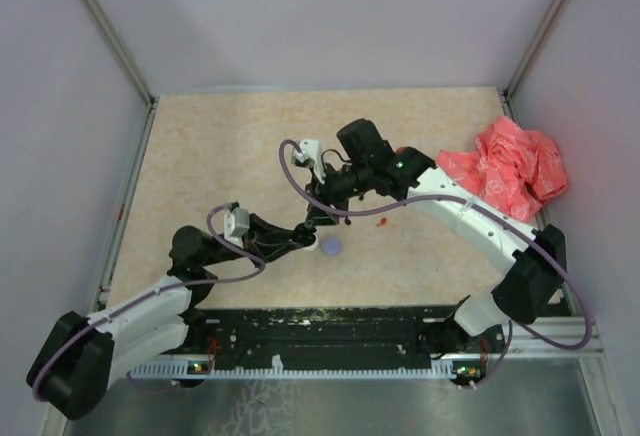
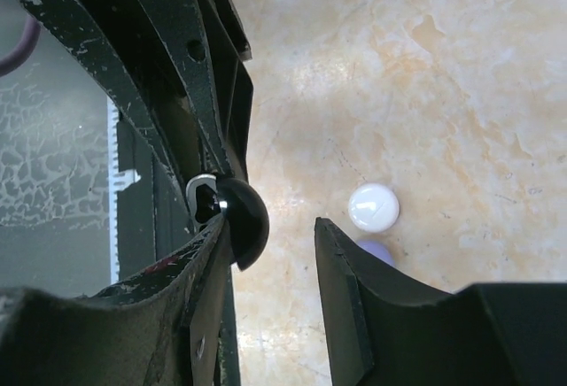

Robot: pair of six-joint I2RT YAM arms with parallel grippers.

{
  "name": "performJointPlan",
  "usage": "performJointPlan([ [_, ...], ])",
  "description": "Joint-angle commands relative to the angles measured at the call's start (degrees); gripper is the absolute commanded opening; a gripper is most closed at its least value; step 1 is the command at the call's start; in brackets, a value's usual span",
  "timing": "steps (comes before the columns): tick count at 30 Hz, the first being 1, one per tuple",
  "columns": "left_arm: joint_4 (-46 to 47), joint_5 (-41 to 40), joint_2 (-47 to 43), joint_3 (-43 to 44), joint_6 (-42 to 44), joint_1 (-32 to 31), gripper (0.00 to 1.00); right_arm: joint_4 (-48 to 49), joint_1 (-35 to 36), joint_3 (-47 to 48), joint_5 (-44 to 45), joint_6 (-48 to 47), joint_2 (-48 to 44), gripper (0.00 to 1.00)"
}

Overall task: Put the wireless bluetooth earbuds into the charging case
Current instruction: Open the charging case, then adjust the earbud at the center of the board.

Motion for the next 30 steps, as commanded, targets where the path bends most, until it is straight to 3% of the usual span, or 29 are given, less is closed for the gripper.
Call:
performJointPlan([
  [1, 0.7, -6.1, -1.1, -1.8, 4.1, -0.4, 0.0, 4.8, -0.5, -1.5, 1.7, 1.9, -2.8, 0.44],
  [8, -1.0, -18.9, -0.7, -4.2, 5.1, -0.4, 0.0, 11.3, -1.1, -7.9, 15.5, 8.3, -8.1, 0.49],
  [14, -0.1, -22.6, 0.0, -6.1, 6.6, -0.4, 0.0, 13.1, -1.9, -14.0, 32.8, 14.7, -11.0, 0.51],
  [21, 1.7, -24.2, 0.8, -7.7, 7.6, -0.4, 0.01, 18.4, -3.1, -21.3, 45.0, 20.6, -8.9, 0.52],
  [30, -0.8, -25.6, 1.3, -7.6, 10.4, -0.4, 0.01, 27.8, -3.2, -25.8, 45.7, 26.1, -1.2, 0.45],
])
